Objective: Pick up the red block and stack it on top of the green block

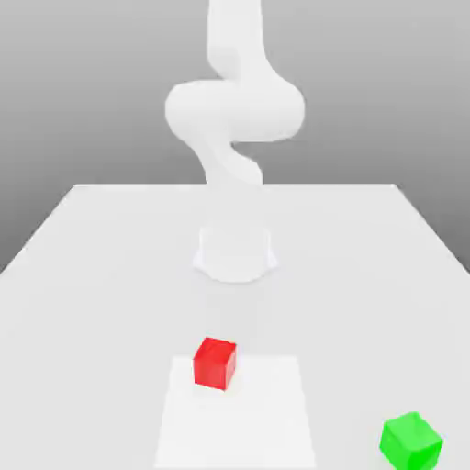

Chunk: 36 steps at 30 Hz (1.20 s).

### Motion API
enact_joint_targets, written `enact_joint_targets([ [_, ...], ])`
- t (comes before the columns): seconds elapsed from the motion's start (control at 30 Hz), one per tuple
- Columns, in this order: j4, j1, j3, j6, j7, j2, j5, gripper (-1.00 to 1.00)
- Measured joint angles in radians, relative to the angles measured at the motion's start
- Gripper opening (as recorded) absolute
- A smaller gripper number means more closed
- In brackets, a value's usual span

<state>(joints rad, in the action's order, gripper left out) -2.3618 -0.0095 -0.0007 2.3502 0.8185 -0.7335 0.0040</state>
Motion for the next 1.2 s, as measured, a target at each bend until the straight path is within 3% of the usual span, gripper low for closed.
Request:
enact_joint_targets([
  [0.57, -0.502, -0.079, 0.011, 0.441, 0.183, 0.609, 0.002, 0.0],
  [0.8, -0.502, -0.083, 0.006, 0.681, 0.206, 0.9, -0.011, 0.0],
  [0.83, -0.499, -0.082, 0.005, 0.701, 0.207, 0.924, -0.011, -1.0],
  [1.03, -0.497, -0.083, 0.005, 0.712, 0.21, 0.936, -0.015, -1.0],
  [1.2, -0.516, -0.089, 0.013, 0.596, 0.207, 0.801, -0.011, -1.0],
])
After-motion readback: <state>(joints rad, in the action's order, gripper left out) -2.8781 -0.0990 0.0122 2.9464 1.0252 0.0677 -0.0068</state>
